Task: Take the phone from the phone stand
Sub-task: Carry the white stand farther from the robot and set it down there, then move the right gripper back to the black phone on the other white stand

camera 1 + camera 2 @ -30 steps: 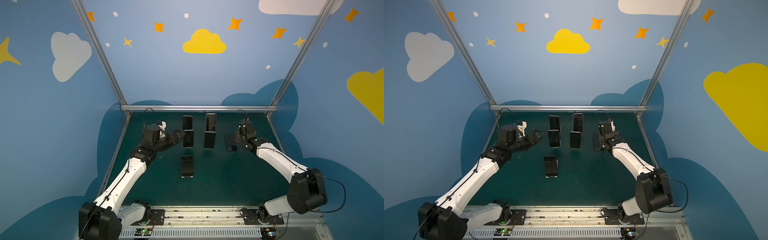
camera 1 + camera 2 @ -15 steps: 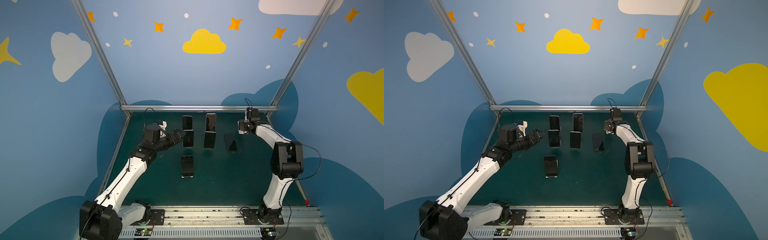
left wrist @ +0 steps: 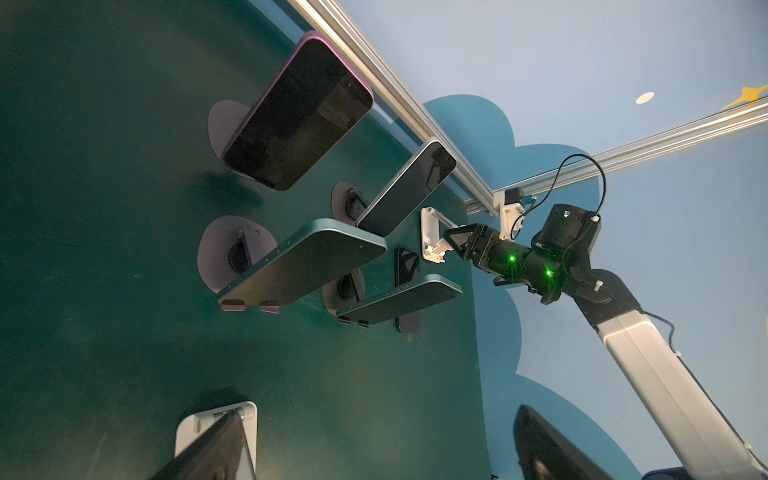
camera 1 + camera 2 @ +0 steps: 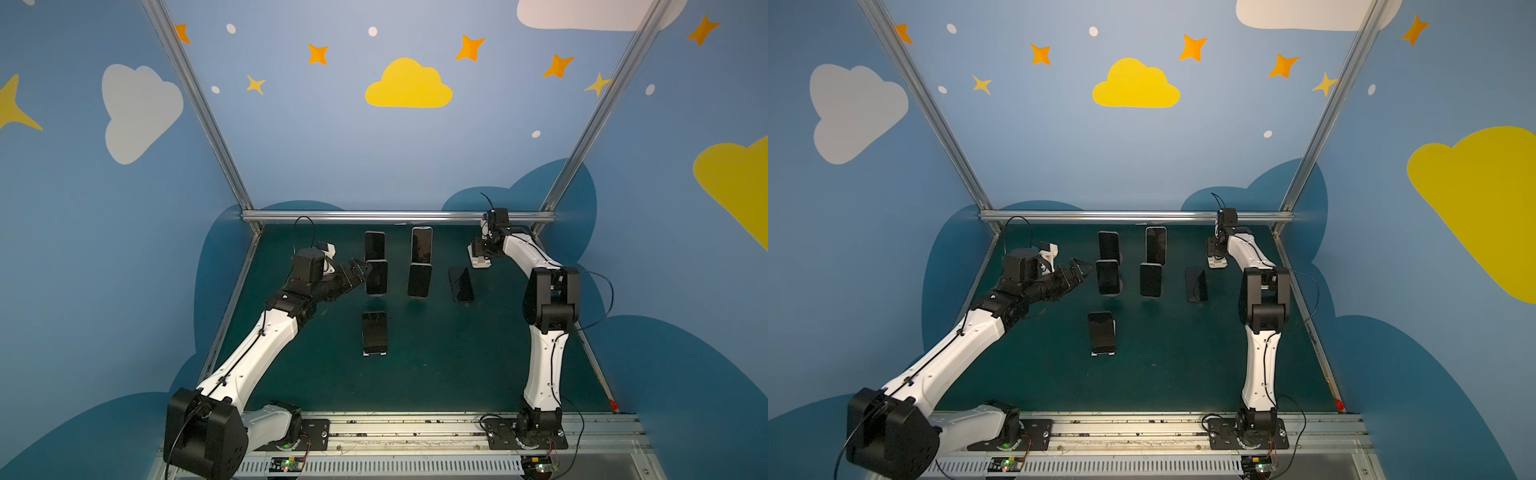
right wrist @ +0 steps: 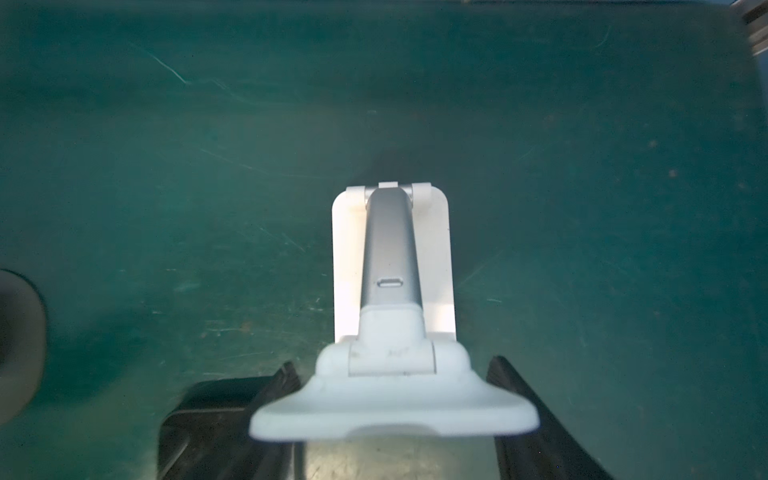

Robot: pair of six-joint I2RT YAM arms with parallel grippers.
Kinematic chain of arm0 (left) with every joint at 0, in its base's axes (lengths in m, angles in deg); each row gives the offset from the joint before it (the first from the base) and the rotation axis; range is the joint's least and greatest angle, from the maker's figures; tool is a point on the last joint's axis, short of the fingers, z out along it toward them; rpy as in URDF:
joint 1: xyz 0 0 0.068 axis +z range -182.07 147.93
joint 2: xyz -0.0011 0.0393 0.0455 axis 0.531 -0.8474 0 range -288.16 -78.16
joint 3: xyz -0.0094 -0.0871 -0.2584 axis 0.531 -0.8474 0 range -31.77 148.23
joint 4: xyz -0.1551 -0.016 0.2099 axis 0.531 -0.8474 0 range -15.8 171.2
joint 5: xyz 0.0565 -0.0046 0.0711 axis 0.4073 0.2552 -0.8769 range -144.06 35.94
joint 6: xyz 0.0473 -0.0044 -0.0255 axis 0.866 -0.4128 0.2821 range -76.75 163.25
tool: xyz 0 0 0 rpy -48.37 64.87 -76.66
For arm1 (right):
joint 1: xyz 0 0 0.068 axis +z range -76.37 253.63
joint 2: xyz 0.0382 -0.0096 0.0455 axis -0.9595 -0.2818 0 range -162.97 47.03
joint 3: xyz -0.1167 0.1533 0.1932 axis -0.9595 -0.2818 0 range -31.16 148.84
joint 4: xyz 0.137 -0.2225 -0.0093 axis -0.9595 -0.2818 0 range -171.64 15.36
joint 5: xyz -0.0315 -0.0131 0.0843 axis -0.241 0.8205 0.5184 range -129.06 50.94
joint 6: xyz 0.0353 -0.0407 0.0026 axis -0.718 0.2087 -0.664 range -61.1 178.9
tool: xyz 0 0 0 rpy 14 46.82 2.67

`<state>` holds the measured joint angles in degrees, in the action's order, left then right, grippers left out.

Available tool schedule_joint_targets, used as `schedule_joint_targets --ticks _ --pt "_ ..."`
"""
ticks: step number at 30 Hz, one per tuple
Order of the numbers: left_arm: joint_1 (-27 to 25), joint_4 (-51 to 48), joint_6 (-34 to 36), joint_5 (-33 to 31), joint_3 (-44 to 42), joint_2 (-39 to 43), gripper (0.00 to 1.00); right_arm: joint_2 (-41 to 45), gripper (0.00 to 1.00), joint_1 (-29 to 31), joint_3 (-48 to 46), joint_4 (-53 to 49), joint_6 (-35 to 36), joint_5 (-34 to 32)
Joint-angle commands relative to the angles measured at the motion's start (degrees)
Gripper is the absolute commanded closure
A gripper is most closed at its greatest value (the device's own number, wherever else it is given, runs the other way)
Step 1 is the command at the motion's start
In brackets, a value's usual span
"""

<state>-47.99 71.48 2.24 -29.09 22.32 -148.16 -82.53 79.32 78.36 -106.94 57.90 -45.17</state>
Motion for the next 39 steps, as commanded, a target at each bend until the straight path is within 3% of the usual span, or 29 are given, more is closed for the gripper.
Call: schedule_joint_targets --ticks 1,10,15,24,28,31,34,36,39 --pt "-0.08 0.45 0.65 0.26 0.07 -0.10 0.00 -1.33 0.38 -0.85 2.79 -4.17 1.00 0.57" --pt "-0.06 1.00 0.37 1.39 -0.03 -0.41 0.00 -0.09 0.13 -0.90 3.64 -5.41 0.04 -1.42" --pt "-0.07 1.35 0.30 1.68 -0.03 0.41 0.00 3.14 0.11 -0.69 5.63 -8.62 -2.05 -2.48" --pt "-0.10 1.15 0.52 0.66 -0.21 3.07 0.00 17.85 0.11 3.92 3.07 -10.24 -10.22 -7.98" --pt "-0.20 -0.53 1.07 -3.44 -0.30 5.66 0.00 29.29 0.13 8.68 -6.99 -9.62 -20.68 -8.22" --pt "-0.23 -4.53 1.75 -13.87 -0.40 8.60 0.00 40.51 0.16 14.48 -18.85 -5.62 -24.37 -4.43" --pt "-0.25 -7.85 1.13 -24.25 -0.74 11.54 0.00 52.21 0.15 23.57 -34.22 5.71 -20.92 -9.34" --pt "-0.26 -8.74 0.44 -27.17 -0.76 13.10 0.00 58.26 0.16 29.31 -42.87 12.83 -20.13 -11.80" --pt "-0.53 -9.29 0.68 -30.85 -0.82 15.11 0.03 64.53 0.28 40.75 -49.54 15.58 -24.56 -20.21"
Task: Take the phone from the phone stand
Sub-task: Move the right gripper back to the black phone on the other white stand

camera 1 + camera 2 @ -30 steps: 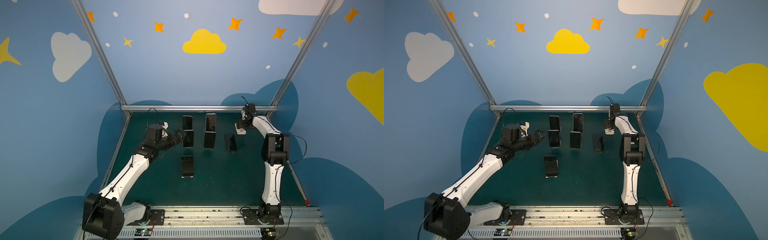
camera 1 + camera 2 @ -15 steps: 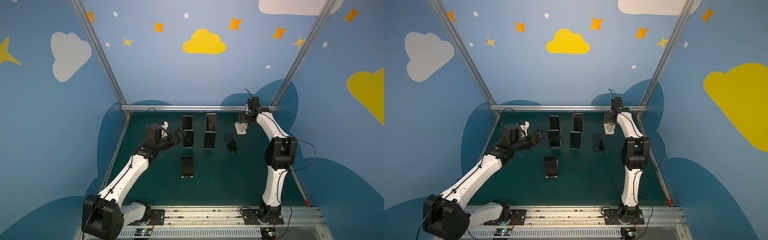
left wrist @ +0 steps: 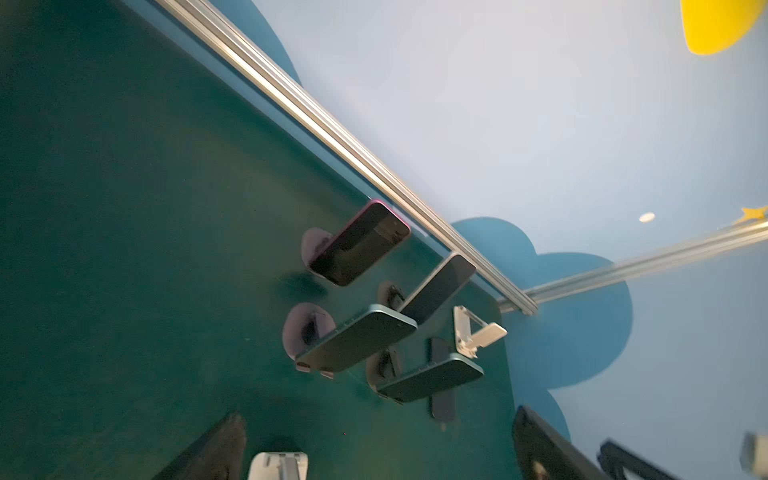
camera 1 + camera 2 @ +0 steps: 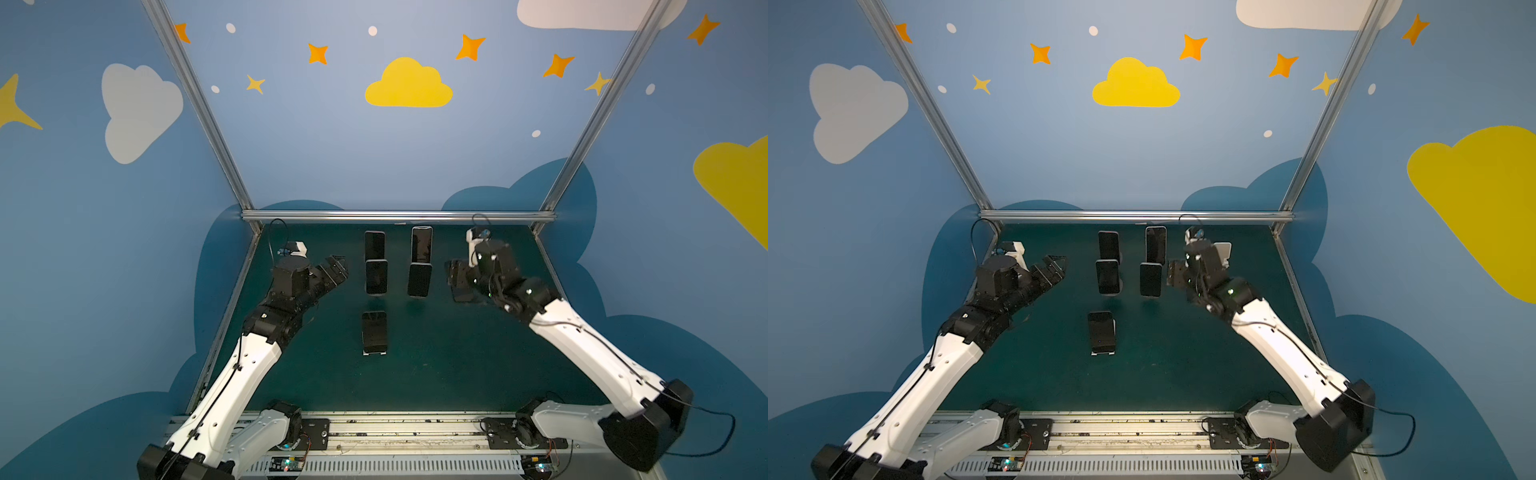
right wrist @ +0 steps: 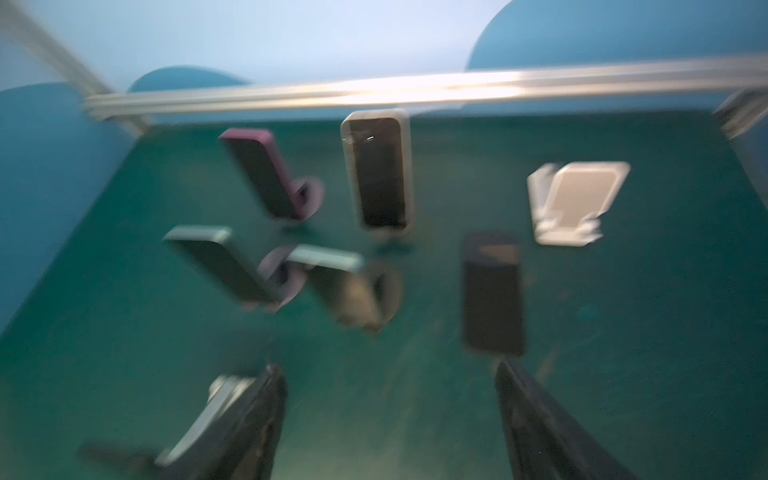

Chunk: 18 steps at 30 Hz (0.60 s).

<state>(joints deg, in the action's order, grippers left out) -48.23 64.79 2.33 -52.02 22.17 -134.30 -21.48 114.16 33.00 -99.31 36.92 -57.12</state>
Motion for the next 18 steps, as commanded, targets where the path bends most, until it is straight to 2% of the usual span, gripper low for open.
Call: schedule_joint_targets --ticks 1,4,6,7,8,10,11,13,14,17,18 --pt "-0.44 -2.92 0.60 -9.71 -0.74 2.03 0.02 4.56 0.30 10.09 -5.85 9.23 -3.47 -10.46" --pt "-0.45 -2.45 0.28 -13.29 -1.80 4.49 0.00 3.81 0.28 18.92 -6.87 9.09 -2.05 -16.36" --pt "-0.40 -0.93 0.77 -13.91 -2.82 6.04 0.00 1.23 0.23 20.82 -5.20 6.85 -2.70 -15.42" --pt "-0.44 -0.27 0.76 -13.61 -3.34 6.59 0.00 -0.08 0.20 21.37 -3.66 5.66 -0.34 -11.61" --pt "-0.45 0.40 0.99 -12.76 -3.70 6.98 0.00 -1.23 0.17 22.43 -2.01 4.43 0.70 -10.54" --pt "-0.45 1.36 1.23 -10.52 -4.09 7.19 0.00 -3.21 0.11 24.71 0.74 2.61 0.32 -13.15" --pt "-0.45 1.66 0.97 -9.66 -4.18 7.12 0.00 -4.03 0.11 25.31 1.49 2.47 0.13 -11.54" --pt "-0.40 2.09 0.80 -8.24 -4.20 6.66 0.00 -5.31 0.11 26.06 1.58 3.03 -3.31 -9.14" --pt "-0.45 2.07 1.05 -7.59 -4.06 6.29 0.00 -6.22 0.11 26.69 1.74 2.90 -5.55 -10.02" --pt "-0.43 0.72 1.27 -6.73 -2.97 5.14 0.00 -10.27 0.10 30.22 5.11 -4.27 -18.61 -21.86" --pt "-0.45 0.47 1.31 -6.40 -2.66 4.84 0.00 -11.97 0.10 31.96 6.12 -5.18 -20.50 -25.80"
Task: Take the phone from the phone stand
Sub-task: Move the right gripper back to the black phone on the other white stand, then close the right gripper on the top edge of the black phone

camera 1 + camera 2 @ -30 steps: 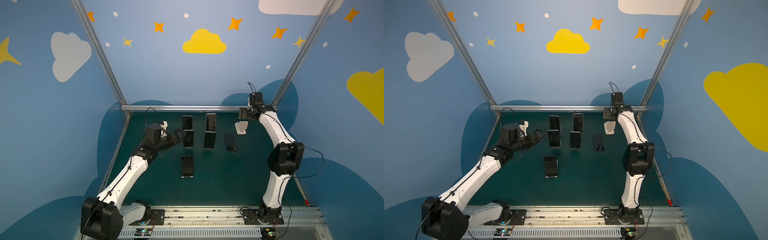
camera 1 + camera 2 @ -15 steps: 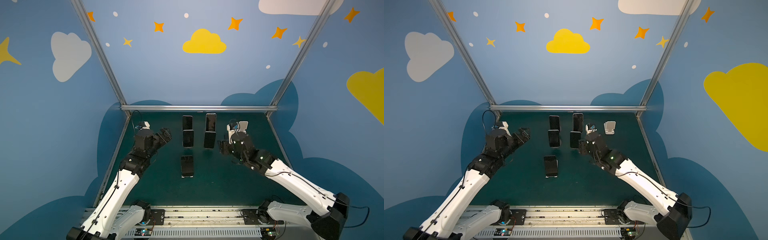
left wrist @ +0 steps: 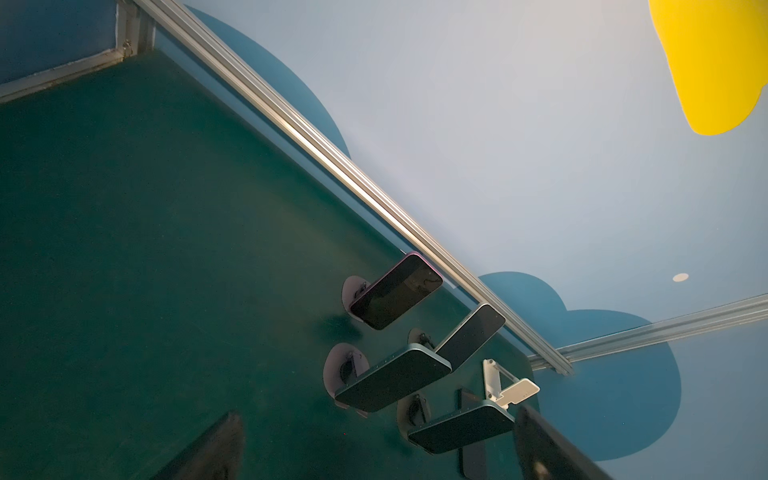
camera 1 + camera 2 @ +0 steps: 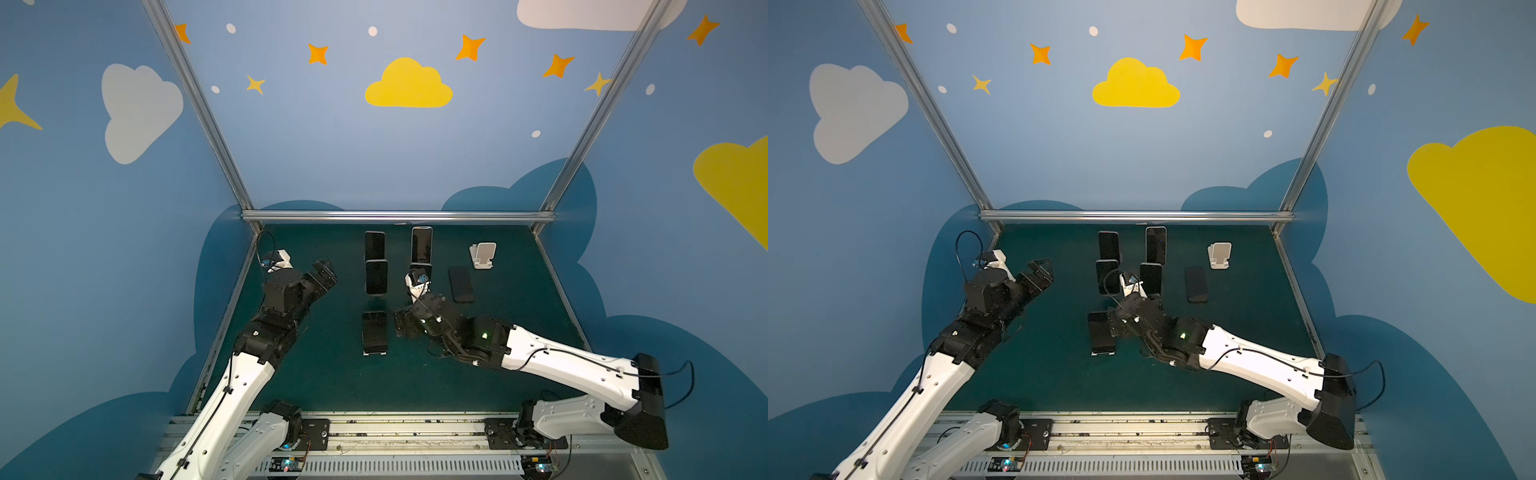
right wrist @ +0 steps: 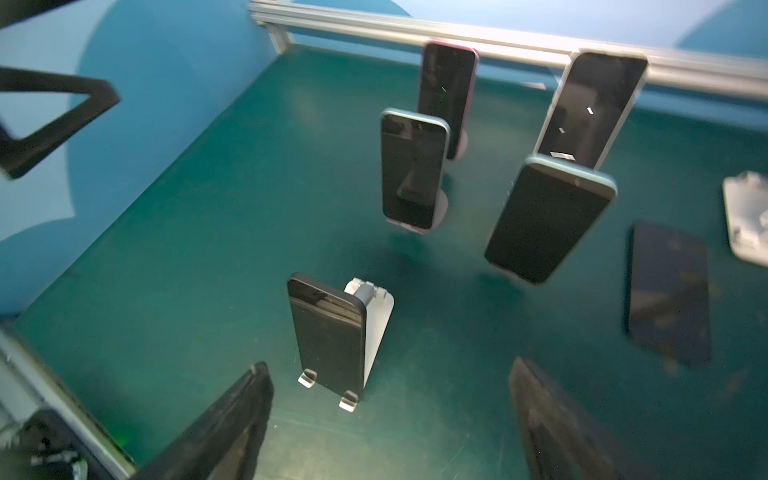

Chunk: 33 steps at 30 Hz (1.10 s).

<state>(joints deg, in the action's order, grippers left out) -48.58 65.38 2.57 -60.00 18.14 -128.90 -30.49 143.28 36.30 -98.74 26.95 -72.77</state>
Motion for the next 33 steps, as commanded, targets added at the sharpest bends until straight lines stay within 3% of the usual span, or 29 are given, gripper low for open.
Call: schedule_joint_targets --ticks 1,5,14,28,33 --pt "-0.05 -0.18 1.14 1.80 1.42 -0.67 0.00 -4.67 0.10 4.20 4.10 -5.52 -10.95 -12.46" --pt "-0.07 0.17 0.88 2.07 1.07 -0.94 0.00 -10.46 0.09 6.38 8.58 -5.66 -13.47 -15.77" --pt "-0.10 0.25 0.56 2.50 1.08 -1.24 0.00 -19.29 0.06 6.03 14.65 -6.97 -16.74 -13.84" --pt "-0.10 2.07 0.57 4.85 0.34 -1.37 0.00 -24.14 0.05 4.02 14.82 -2.29 -16.66 -6.73" --pt "-0.09 3.67 0.63 5.40 -0.51 -0.94 0.00 -26.08 0.04 3.83 14.97 -0.84 -14.50 -7.04"
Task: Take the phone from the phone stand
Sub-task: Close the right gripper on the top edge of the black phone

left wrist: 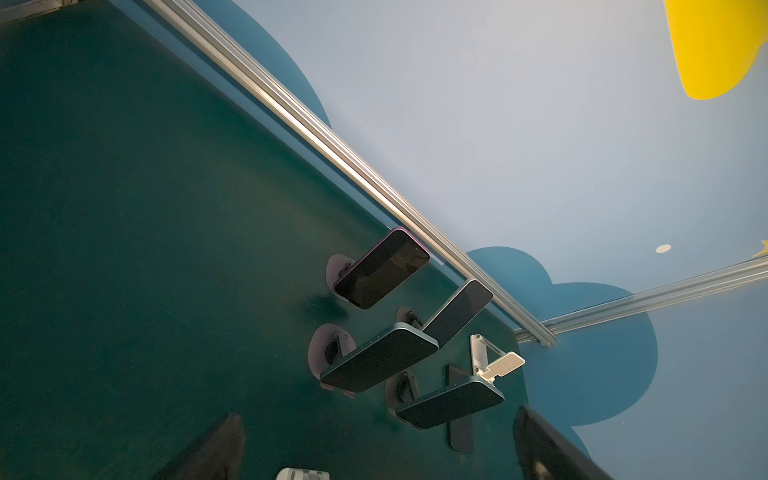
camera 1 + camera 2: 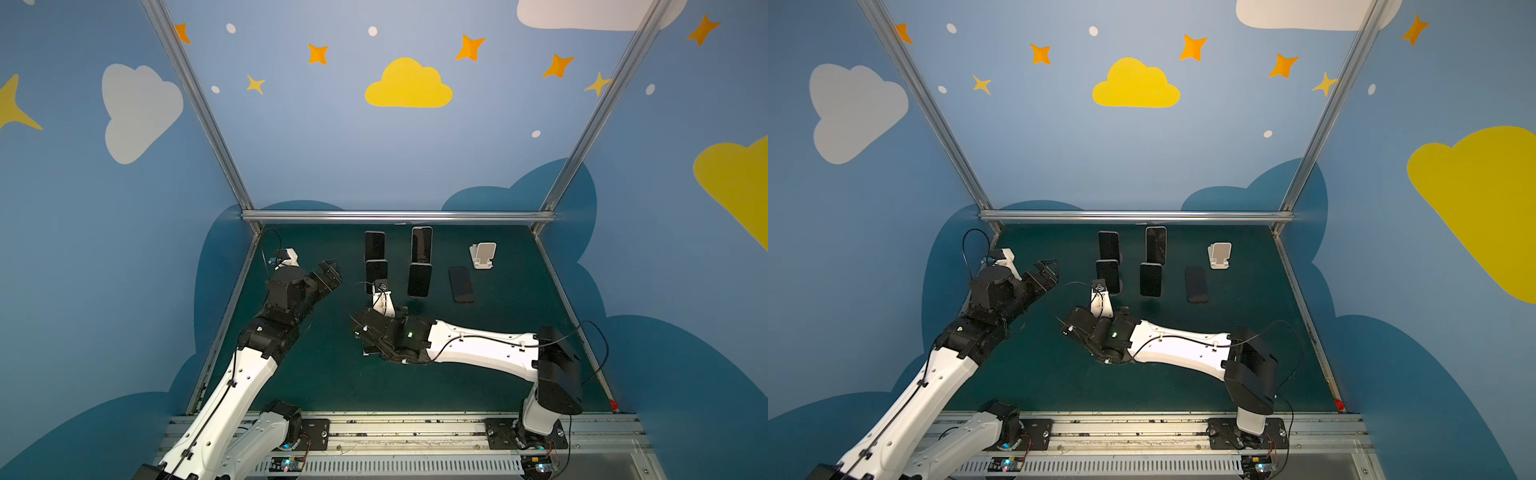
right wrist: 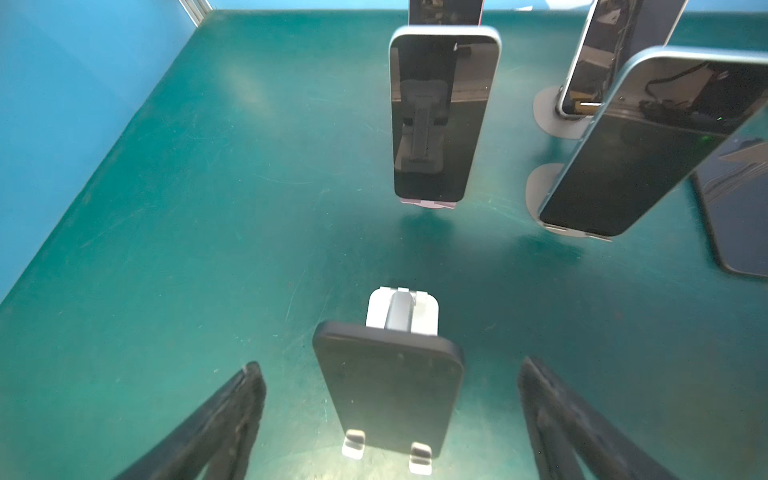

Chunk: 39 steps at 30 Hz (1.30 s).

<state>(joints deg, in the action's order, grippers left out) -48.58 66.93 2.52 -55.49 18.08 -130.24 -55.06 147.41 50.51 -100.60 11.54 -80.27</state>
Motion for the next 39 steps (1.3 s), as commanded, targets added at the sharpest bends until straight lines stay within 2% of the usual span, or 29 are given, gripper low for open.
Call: schedule_joint_targets --ticks 1,24,29,39 --pt "-0.09 2.32 0.65 1.04 -0.61 0.40 0.00 -1.75 0.04 -0.30 0.83 1.31 1.20 0.58" --pt "-0.05 3.27 0.12 2.79 -0.85 0.29 0.00 -6.46 0.05 -0.94 0.27 2.68 -3.36 -1.29" --pt "-0.10 3.37 0.00 3.10 -0.98 0.31 0.00 -6.91 0.07 -0.92 -1.88 7.27 -0.90 -1.20" --pt "-0.10 3.67 -0.20 3.62 -0.97 -0.05 0.00 -8.26 0.13 -0.83 -2.05 6.63 -1.59 -3.13"
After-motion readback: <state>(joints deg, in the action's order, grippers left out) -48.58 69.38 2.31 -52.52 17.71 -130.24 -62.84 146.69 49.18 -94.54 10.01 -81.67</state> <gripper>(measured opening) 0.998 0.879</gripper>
